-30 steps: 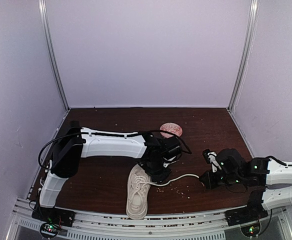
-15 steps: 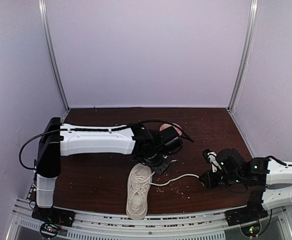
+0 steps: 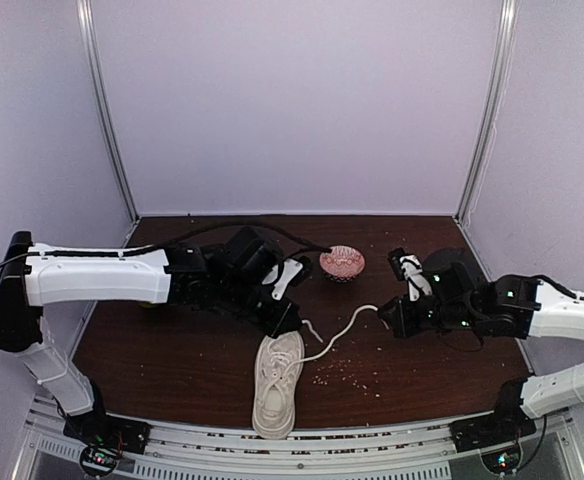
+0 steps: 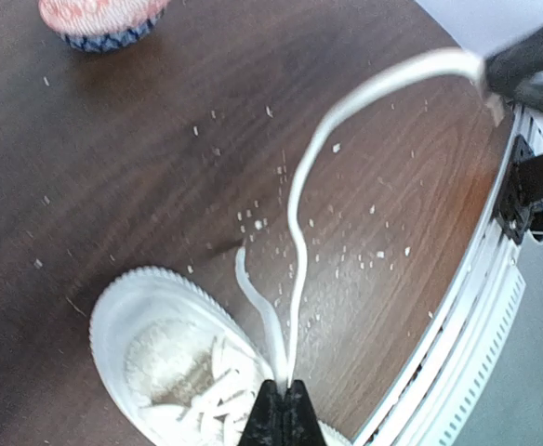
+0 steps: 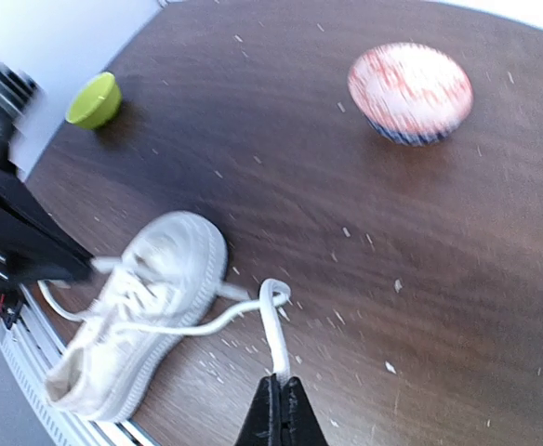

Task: Tie the shoes

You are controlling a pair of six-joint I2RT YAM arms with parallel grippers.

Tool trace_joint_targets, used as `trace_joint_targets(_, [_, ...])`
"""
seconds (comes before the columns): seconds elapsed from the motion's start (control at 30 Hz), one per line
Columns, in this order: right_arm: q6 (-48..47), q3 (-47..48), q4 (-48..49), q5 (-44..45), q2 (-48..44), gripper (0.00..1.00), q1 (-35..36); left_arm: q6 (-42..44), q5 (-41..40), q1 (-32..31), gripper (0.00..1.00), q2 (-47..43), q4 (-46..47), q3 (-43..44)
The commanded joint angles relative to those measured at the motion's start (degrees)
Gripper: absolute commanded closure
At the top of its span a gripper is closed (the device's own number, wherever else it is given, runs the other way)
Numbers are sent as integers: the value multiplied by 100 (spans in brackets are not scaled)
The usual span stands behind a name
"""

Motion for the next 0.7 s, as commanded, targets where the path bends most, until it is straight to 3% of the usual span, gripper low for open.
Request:
trace_joint_targets(0.0, [-393, 799, 160, 2, 357, 100, 188, -229, 810, 201, 100, -290, 1081, -625])
trace_joint_targets(0.3, [-464, 1640, 244, -185, 812, 100, 592, -513, 711, 479, 100, -141, 1558, -914])
trace_joint_targets(0.53, [-353, 1721, 597, -160, 772, 100, 621, -554, 1451, 649, 100, 44, 2172, -1115])
trace_joint_targets(0.6, [-363, 1766, 651, -93, 830, 100, 617, -557, 1604, 660, 94, 92, 2241, -1161])
trace_joint_targets(0.67, [-372, 1826, 672, -55, 908, 100, 616, -541, 1587, 661, 81, 56, 2193, -1207])
